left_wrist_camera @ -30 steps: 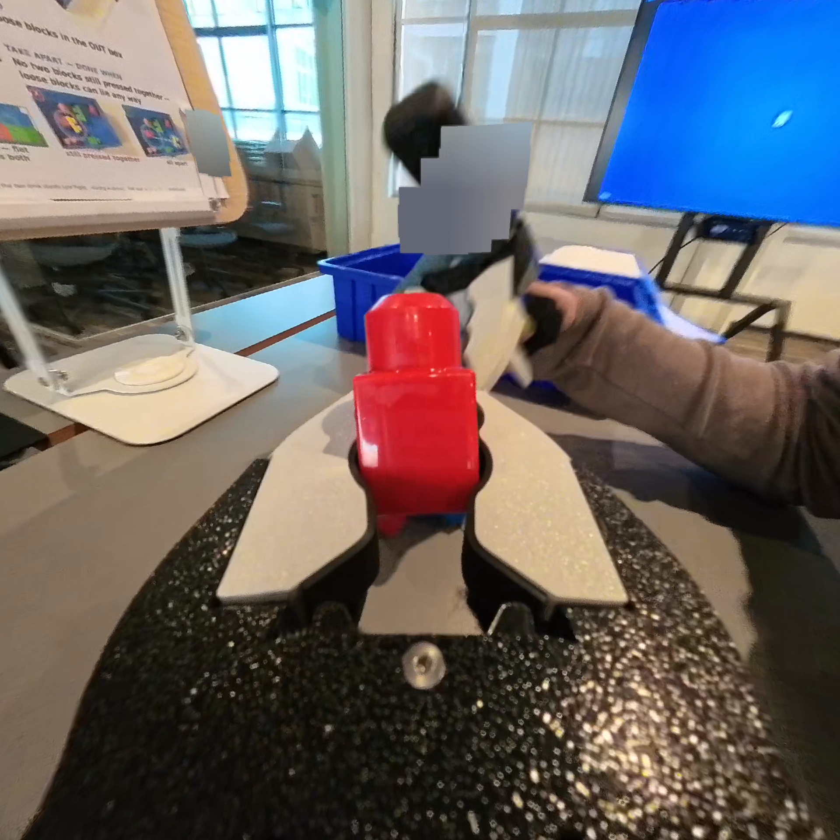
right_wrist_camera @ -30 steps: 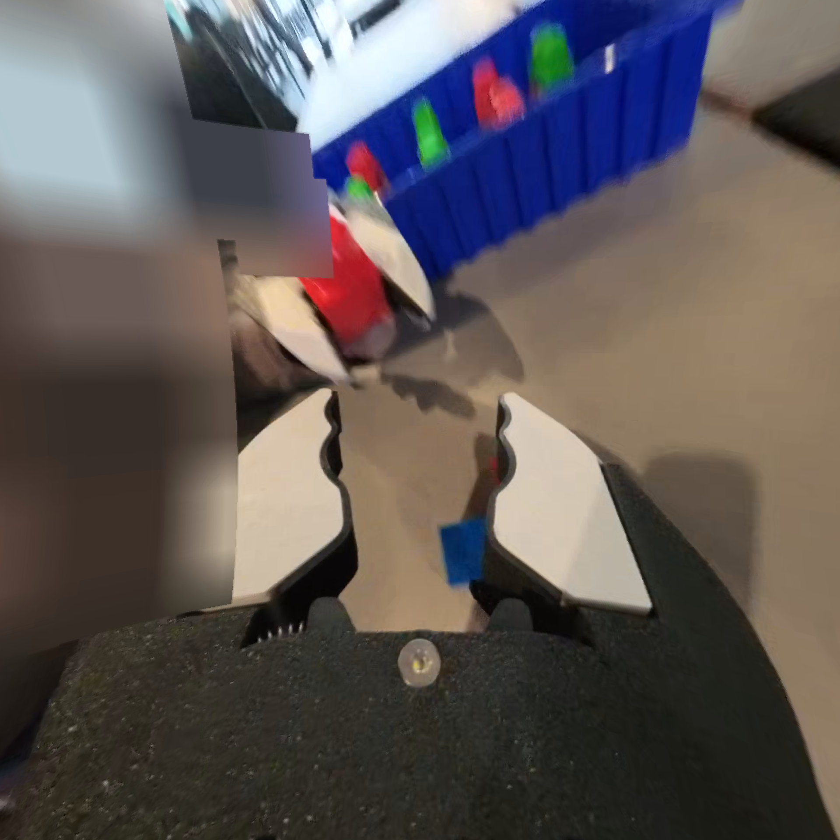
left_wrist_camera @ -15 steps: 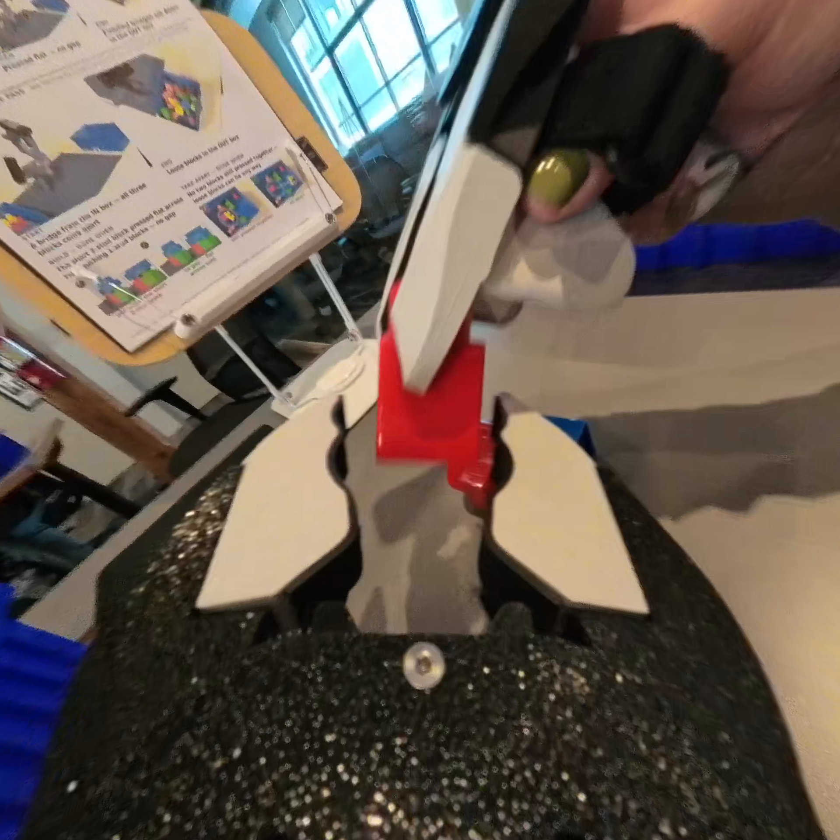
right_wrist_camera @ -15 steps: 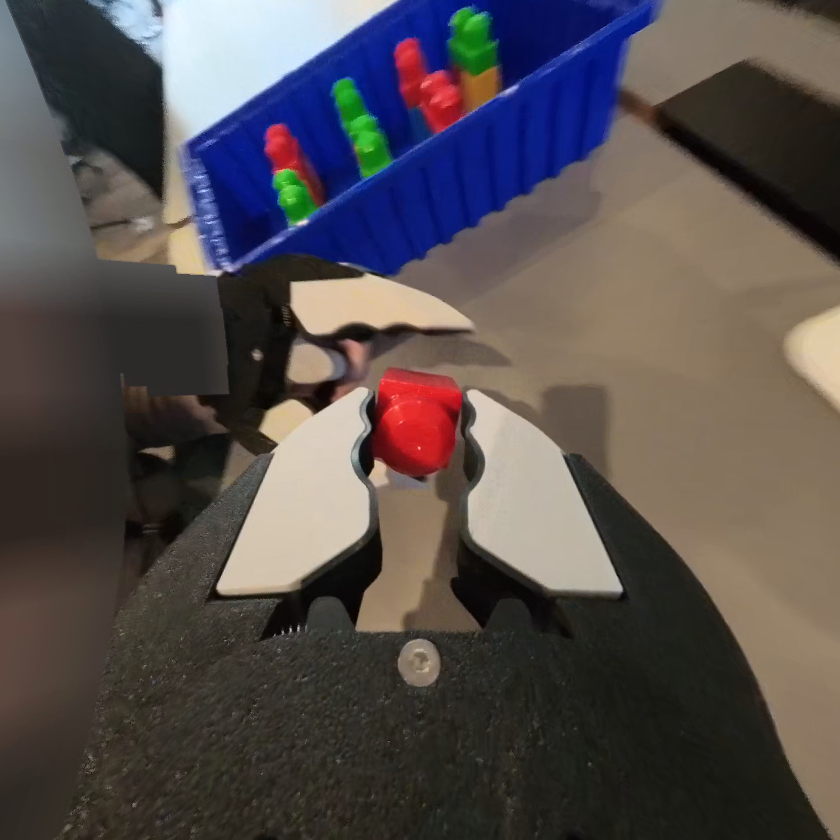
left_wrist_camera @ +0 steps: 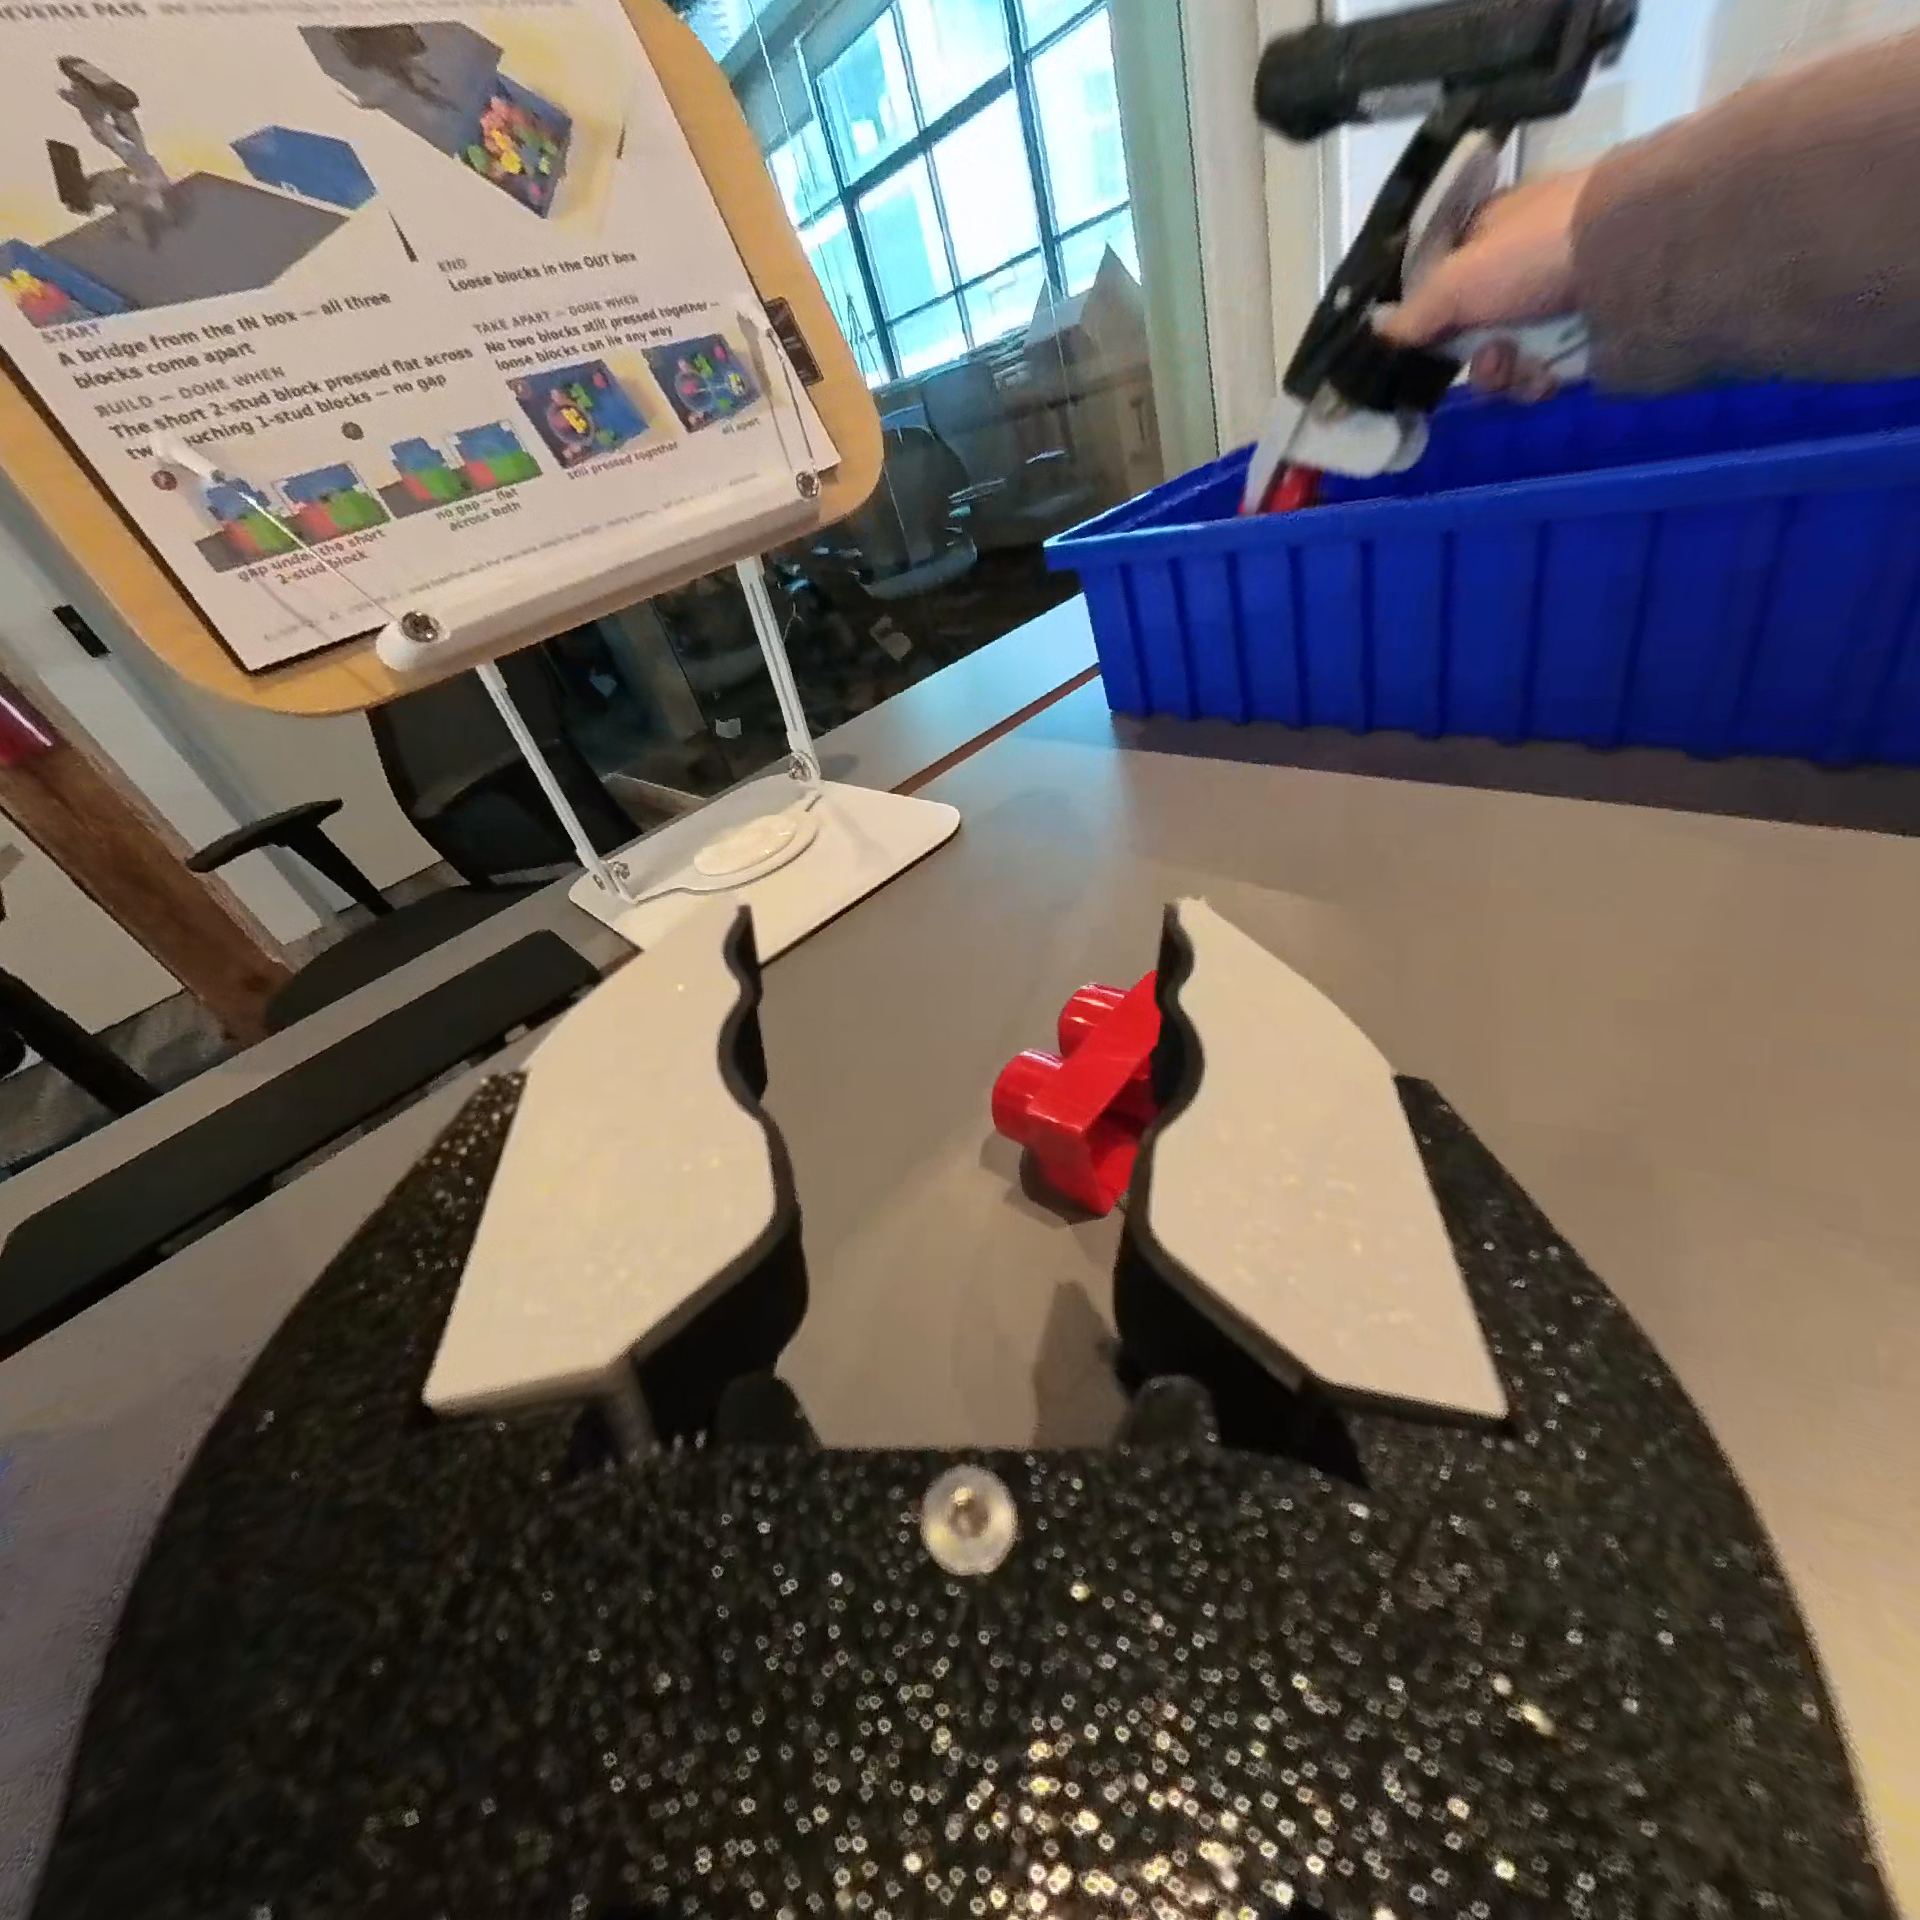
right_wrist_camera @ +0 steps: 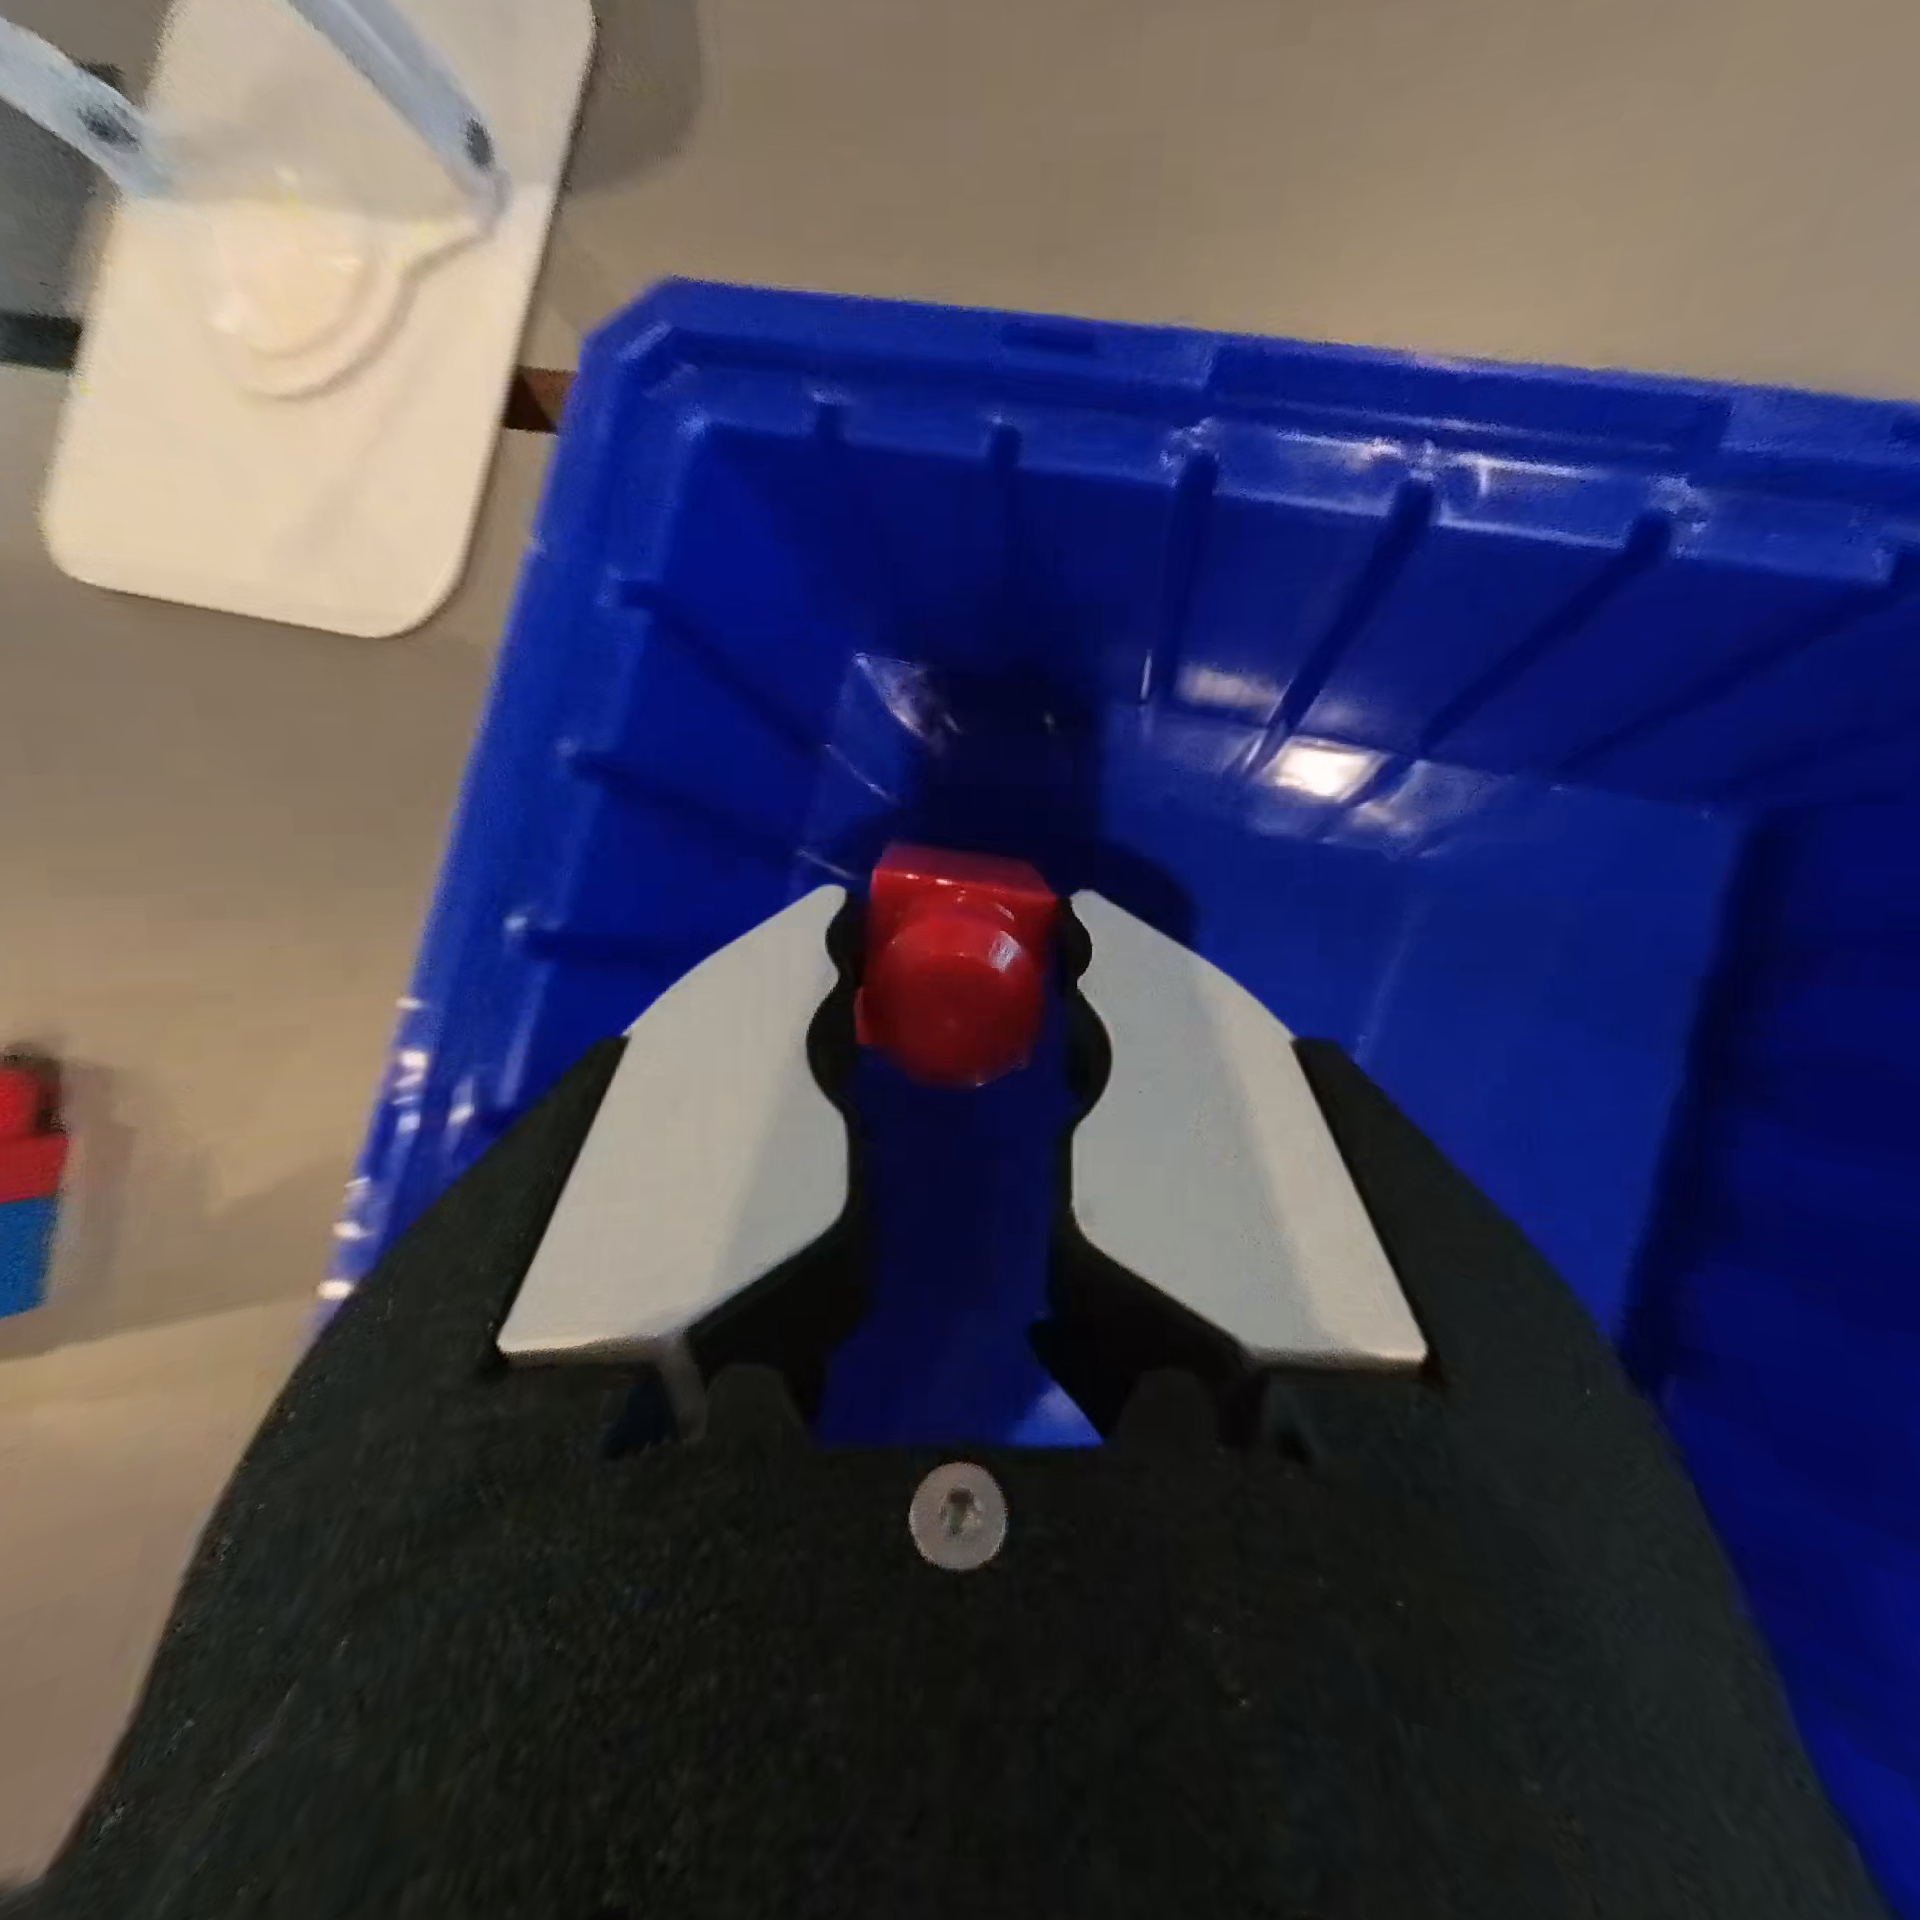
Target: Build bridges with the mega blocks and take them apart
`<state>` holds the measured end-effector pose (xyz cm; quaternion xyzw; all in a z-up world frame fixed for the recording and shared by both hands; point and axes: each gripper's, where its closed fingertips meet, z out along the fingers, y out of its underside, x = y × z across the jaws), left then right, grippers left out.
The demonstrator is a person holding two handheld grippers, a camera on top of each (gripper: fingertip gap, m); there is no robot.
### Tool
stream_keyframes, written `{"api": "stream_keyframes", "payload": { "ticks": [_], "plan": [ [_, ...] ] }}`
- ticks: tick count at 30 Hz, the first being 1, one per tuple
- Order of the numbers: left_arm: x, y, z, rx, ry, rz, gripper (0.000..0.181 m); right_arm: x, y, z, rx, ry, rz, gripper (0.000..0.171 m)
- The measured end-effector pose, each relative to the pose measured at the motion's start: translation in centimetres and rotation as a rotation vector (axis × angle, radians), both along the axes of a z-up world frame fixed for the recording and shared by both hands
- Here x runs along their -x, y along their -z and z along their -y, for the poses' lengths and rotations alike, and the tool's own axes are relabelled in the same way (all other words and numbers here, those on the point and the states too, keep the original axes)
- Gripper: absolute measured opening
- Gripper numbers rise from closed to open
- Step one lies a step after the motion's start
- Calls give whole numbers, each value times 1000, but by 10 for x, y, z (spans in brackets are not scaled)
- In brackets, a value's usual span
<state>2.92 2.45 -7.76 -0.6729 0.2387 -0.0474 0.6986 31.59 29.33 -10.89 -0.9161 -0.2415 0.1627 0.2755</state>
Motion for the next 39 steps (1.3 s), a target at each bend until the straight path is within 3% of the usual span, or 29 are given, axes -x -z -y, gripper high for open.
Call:
{"api": "stream_keyframes", "payload": {
  "ticks": [8, 11, 13, 16, 18, 20, 23, 27, 31, 37, 39],
  "plan": [
    [4, 8, 0, 43, 10, 31, 69, 18, 28, -20, 27, -72, 188, 37],
    [8, 8, 1, 43, 3, 29, 70, 19, 16, -19, 20, -67, 210, 53],
    [12, 8, 2, 41, -4, 28, 70, 18, -10, -15, -45, -38, 179, 62],
    [18, 8, 3, 46, -10, 42, 70, 40, -70, 19, -161, -45, 32, 61],
    [21, 9, 2, 62, -7, 63, 69, 77, -104, 69, -245, -160, -62, 58],
    [21, 10, 3, 80, 7, 77, 69, 122, -110, 129, -278, -333, -118, 56],
    [17, 14, 6, 118, 46, 74, 65, 180, -62, 210, -191, -589, -102, 63],
    [14, 18, 10, 141, 79, 45, 65, 215, 21, 267, -24, -669, -58, 75],
    [17, 21, 12, 142, 77, -5, 65, 226, 59, 276, 6, -560, -32, 86],
    [13, 27, 14, 184, 129, -24, 65, 233, 60, 259, -123, -463, 15, 48],
    [9, 32, 15, 223, 160, -37, 66, 237, 57, 256, -162, -496, 25, 46]
  ]
}}
